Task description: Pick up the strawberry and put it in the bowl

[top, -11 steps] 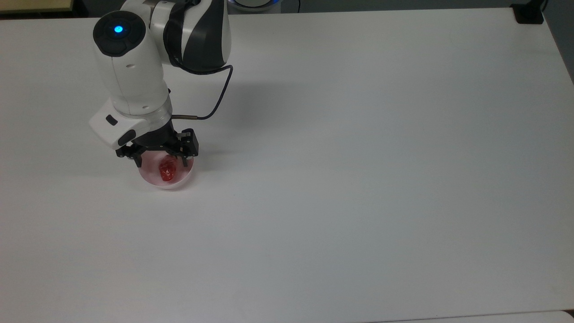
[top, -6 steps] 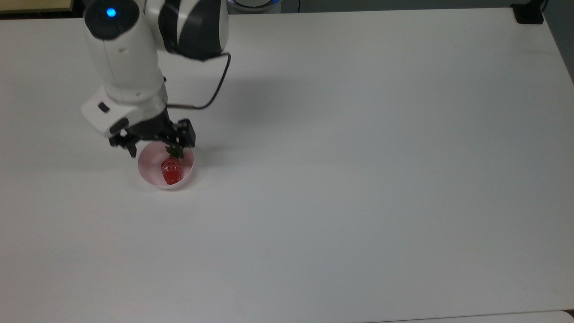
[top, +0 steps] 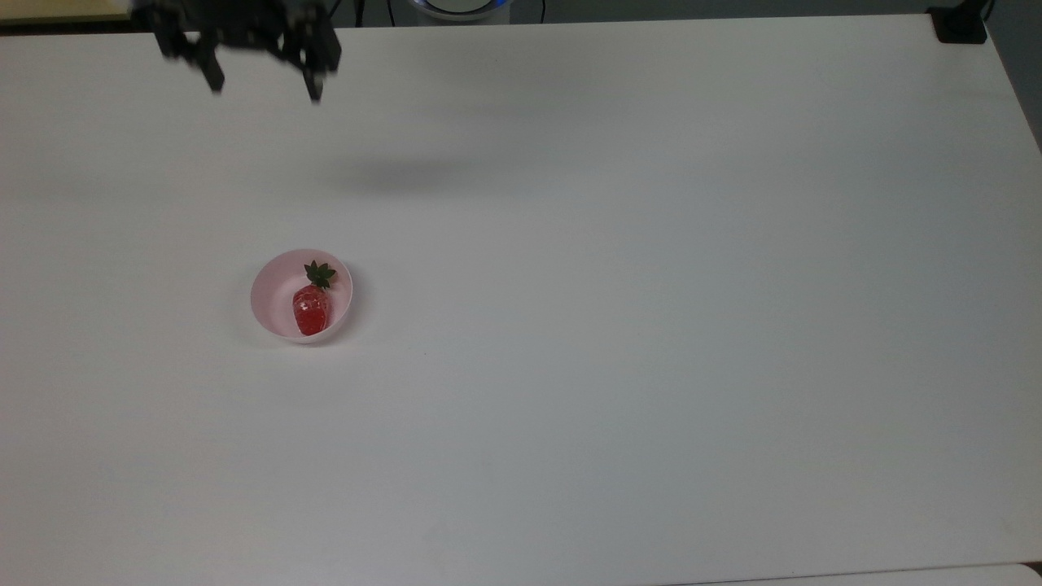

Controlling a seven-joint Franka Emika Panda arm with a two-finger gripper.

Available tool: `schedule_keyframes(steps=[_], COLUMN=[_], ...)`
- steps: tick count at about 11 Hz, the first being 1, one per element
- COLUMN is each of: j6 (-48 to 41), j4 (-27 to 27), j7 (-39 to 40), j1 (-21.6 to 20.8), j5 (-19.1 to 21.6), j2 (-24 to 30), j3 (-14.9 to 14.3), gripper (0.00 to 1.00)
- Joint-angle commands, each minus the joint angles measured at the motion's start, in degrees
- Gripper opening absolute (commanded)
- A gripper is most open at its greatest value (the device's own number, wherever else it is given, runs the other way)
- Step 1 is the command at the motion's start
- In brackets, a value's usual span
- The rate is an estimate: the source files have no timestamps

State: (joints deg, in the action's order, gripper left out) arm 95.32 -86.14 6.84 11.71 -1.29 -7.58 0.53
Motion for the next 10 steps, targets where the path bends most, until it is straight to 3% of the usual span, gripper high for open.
schedule_keyframes(steps=[1, 4, 7, 10], j6=[-3.56, -2.51, -1.19, -0.4], j4=[-2.81, -5.26, -4.83, -4.65], j7=[-6.98, -10.63, -4.93, -4.21], j1=[-3.0, -12.57, -12.42, -12.24], j5=[5.49, 5.86, 5.33, 5.07], j2=[6.34, 8.1, 8.19, 8.11], j3=[-4.65, -12.38, -12.57, -12.57], gripper=[1.0, 1.0, 1.0, 1.0])
